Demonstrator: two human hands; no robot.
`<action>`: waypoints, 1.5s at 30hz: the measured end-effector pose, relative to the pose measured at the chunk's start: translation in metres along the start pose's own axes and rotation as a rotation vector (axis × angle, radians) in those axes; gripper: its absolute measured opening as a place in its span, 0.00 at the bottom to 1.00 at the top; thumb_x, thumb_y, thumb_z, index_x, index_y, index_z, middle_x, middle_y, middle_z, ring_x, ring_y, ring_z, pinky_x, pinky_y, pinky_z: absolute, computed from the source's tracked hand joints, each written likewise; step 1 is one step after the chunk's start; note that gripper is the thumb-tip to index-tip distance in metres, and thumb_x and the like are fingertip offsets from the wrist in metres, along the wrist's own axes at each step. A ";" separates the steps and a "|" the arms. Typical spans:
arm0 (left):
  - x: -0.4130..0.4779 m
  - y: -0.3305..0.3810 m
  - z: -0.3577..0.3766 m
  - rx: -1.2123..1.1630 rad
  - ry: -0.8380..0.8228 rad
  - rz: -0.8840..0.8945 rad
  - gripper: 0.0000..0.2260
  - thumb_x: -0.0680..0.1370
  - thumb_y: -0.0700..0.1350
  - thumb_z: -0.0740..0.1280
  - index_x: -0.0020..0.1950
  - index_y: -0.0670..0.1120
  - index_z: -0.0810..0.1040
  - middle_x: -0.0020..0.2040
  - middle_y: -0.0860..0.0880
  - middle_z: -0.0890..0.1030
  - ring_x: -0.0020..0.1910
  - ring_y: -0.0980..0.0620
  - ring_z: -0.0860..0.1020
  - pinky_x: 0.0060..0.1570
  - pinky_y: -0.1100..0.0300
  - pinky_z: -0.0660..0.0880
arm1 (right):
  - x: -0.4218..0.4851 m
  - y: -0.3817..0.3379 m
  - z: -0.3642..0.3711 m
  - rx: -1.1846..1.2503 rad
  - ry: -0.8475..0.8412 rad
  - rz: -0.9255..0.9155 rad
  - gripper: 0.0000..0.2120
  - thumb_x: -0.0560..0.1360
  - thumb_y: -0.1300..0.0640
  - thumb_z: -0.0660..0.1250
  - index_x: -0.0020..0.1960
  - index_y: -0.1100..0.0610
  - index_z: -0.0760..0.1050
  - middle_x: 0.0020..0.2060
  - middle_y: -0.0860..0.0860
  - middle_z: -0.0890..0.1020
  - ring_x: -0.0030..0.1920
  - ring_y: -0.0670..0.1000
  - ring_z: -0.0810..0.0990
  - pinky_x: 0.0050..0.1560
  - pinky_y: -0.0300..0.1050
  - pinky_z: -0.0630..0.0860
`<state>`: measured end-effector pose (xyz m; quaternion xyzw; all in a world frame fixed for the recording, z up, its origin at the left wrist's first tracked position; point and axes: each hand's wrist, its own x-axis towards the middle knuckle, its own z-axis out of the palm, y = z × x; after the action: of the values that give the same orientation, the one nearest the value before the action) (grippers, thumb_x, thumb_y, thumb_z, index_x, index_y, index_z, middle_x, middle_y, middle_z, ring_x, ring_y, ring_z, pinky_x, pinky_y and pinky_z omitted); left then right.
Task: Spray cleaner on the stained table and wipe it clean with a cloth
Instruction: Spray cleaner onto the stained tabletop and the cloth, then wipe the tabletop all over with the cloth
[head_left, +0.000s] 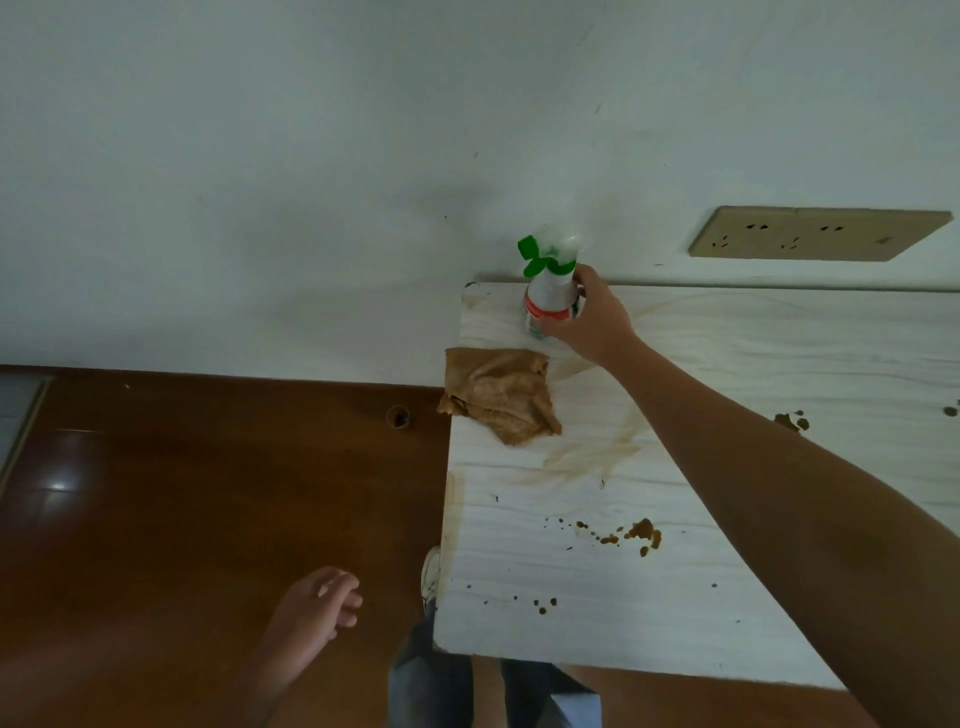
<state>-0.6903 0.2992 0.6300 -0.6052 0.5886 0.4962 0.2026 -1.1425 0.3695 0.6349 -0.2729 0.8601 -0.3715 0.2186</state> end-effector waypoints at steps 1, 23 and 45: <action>0.000 0.000 0.001 0.001 0.004 0.005 0.07 0.84 0.48 0.63 0.54 0.48 0.80 0.50 0.47 0.85 0.48 0.47 0.84 0.44 0.59 0.75 | 0.000 0.000 0.000 -0.005 -0.020 -0.001 0.38 0.66 0.46 0.79 0.71 0.53 0.68 0.63 0.50 0.79 0.59 0.51 0.78 0.56 0.45 0.73; 0.137 -0.108 -0.148 -0.001 -0.055 0.013 0.08 0.84 0.45 0.63 0.49 0.45 0.81 0.48 0.43 0.86 0.39 0.50 0.82 0.38 0.60 0.74 | -0.108 -0.133 0.290 0.076 -0.131 0.160 0.33 0.68 0.42 0.77 0.68 0.47 0.69 0.59 0.43 0.79 0.56 0.45 0.78 0.58 0.48 0.79; 0.605 -0.249 -0.116 0.155 -0.111 0.072 0.08 0.85 0.49 0.61 0.51 0.52 0.79 0.50 0.51 0.85 0.48 0.51 0.84 0.56 0.49 0.79 | -0.016 0.256 0.732 -0.072 -0.053 0.448 0.34 0.67 0.43 0.78 0.68 0.49 0.69 0.61 0.46 0.80 0.59 0.50 0.79 0.58 0.48 0.77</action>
<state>-0.5328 -0.0499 0.0873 -0.5377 0.6344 0.4890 0.2634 -0.7853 0.1470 -0.0165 -0.0923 0.9058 -0.2753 0.3085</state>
